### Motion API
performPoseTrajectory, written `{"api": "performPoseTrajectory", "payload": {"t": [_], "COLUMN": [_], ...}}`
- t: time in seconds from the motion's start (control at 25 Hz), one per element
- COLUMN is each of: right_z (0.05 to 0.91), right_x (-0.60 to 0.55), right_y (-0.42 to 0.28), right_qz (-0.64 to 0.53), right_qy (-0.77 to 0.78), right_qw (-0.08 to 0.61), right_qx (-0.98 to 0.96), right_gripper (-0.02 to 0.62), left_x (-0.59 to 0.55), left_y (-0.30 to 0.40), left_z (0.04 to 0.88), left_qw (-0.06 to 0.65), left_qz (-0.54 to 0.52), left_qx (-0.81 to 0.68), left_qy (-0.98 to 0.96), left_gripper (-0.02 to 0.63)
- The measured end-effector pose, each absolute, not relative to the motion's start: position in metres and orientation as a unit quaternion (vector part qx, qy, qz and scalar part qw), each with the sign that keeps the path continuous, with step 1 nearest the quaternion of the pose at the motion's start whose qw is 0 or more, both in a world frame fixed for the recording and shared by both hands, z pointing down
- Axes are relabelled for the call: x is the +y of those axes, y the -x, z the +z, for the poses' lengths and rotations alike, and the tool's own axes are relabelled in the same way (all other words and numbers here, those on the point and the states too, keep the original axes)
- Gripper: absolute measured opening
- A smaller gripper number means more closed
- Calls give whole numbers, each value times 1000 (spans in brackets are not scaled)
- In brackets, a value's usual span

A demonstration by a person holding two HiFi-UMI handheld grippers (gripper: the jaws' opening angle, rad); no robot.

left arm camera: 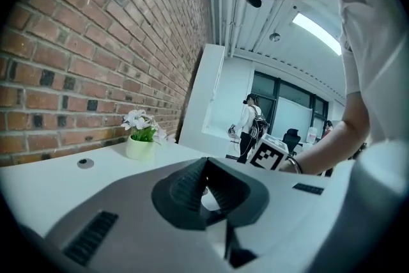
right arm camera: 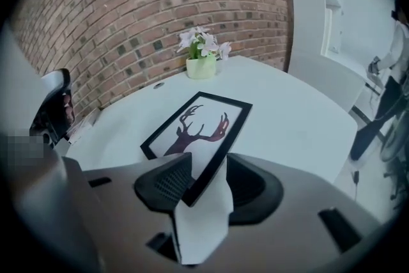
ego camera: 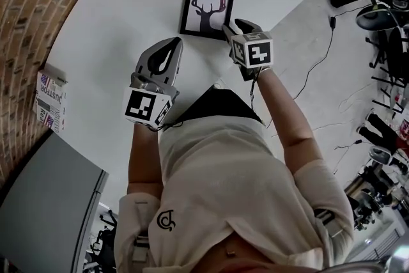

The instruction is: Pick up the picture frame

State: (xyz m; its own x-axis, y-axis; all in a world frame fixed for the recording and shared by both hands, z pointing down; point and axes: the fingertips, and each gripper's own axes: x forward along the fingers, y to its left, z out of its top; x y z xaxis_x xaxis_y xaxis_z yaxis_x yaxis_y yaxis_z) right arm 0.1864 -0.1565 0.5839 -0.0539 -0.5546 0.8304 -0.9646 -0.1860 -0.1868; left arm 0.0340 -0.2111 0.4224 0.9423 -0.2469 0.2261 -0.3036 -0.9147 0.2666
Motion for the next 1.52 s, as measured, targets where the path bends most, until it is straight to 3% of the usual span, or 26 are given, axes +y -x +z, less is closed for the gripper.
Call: {"api": "performPoseTrajectory", "payload": {"t": [0.32, 0.56, 1.0, 1.52], "right_z": [612, 618, 616, 615], "right_x": [-165, -168, -164, -151], "right_y": [-203, -200, -199, -193], "right_qz": [474, 489, 484, 459], "right_qy": [-649, -644, -636, -578], "right_qw": [269, 245, 259, 303], "right_qx": [-531, -535, -542, -603], "right_gripper": [163, 126, 121, 123], "left_x": [-223, -226, -214, -177], "left_y": [-41, -42, -39, -24], "left_z": [441, 451, 446, 458], "left_qw": [165, 168, 180, 198], "left_qz": [105, 115, 126, 133], "left_qx": [-117, -107, -122, -236], "left_qy": [-974, -973, -968, -942], "left_gripper": [14, 14, 14, 14]}}
